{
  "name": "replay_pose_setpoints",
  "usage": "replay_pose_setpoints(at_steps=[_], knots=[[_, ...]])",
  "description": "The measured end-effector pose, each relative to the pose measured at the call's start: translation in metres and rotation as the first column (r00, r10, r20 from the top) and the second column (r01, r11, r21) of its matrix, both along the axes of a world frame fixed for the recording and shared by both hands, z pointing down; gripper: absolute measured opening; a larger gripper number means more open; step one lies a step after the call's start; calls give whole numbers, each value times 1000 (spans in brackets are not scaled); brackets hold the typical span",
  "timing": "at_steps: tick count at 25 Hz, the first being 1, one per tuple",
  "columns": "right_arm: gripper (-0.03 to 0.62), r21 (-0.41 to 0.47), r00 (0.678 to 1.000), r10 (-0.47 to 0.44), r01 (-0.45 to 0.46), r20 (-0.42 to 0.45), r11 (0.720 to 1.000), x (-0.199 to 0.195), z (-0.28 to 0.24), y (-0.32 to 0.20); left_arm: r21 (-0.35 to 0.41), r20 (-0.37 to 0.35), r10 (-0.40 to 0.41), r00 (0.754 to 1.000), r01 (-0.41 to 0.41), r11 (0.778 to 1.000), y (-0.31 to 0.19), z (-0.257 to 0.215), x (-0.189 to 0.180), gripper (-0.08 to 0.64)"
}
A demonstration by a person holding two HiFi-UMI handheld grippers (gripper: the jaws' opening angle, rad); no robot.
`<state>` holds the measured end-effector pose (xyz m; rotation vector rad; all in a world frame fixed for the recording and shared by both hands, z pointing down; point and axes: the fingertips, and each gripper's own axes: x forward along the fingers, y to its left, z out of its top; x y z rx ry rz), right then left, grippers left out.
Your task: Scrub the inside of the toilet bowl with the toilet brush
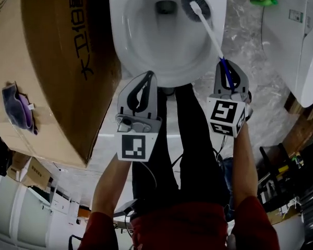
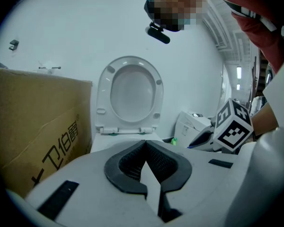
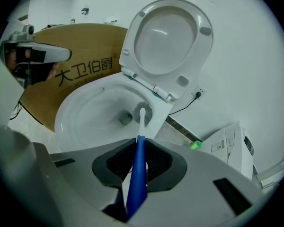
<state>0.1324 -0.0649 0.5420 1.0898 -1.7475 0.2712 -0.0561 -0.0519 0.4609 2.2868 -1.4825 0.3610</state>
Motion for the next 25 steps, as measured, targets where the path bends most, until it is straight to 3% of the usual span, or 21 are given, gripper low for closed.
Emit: replay_pose_setpoints(at_steps=[16, 25], knots=[[60, -18, 982, -14, 18, 187, 1000, -111, 19, -27, -27, 13, -3, 1000, 4, 1000, 10, 6, -22, 12], [60, -74, 969, -39, 58, 242, 996, -134, 23, 1, -69, 39, 33, 999, -30, 997, 20, 18, -24, 12]])
